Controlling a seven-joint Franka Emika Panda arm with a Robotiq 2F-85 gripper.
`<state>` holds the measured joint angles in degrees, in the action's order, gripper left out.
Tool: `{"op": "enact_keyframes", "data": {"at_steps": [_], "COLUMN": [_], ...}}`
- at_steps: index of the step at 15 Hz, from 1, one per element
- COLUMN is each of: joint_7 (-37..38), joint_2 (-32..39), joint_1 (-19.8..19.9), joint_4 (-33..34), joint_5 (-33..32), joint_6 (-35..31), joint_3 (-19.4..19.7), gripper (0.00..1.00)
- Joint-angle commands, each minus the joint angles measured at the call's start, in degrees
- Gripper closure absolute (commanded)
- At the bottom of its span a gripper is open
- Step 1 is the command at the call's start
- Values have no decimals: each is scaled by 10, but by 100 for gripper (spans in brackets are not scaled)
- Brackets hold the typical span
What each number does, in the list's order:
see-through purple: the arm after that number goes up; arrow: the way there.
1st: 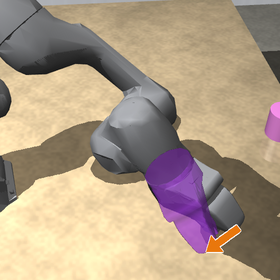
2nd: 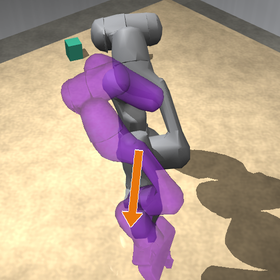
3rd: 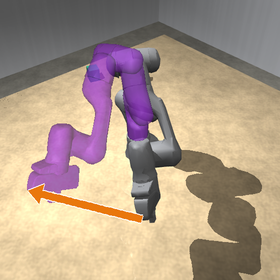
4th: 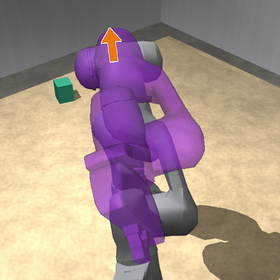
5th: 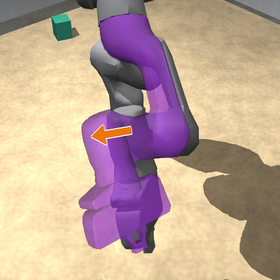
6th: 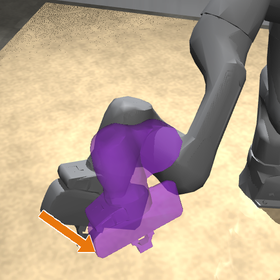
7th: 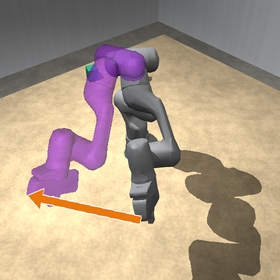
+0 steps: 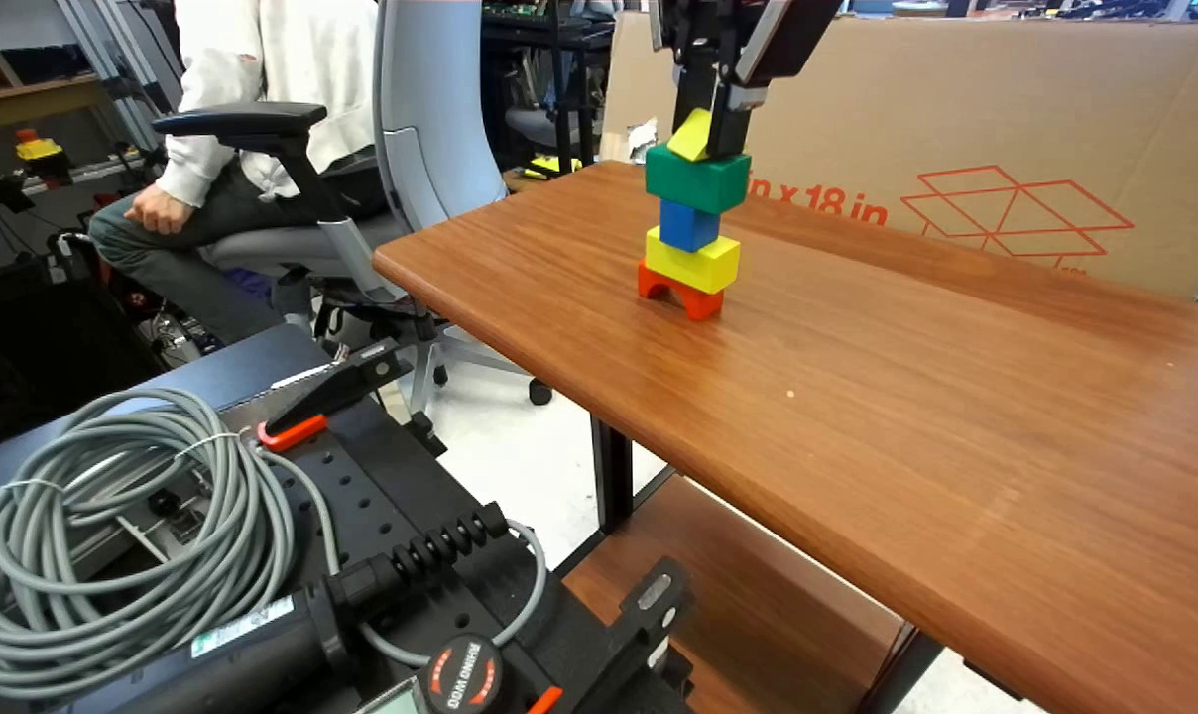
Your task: Put the yellow block on the table
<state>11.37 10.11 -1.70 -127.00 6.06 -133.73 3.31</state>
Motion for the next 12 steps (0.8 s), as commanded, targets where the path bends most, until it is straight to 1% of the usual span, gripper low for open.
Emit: {"op": "enact_keyframes", "data": {"at_steps": [1, 4, 5, 8, 12], "joint_7": [6, -5, -3, 6, 14], "joint_2": [-5, -14, -14, 3, 63], "joint_1": [7, 16, 19, 25, 33], "joint_4": [8, 15, 20, 44, 91], "joint_5": [-6, 5, 0, -40, -93], "joint_6": [8, 13, 15, 16, 21], "joint_3": [-5, -2, 1, 12, 27], "gripper": [92, 92, 92, 92, 92]}}
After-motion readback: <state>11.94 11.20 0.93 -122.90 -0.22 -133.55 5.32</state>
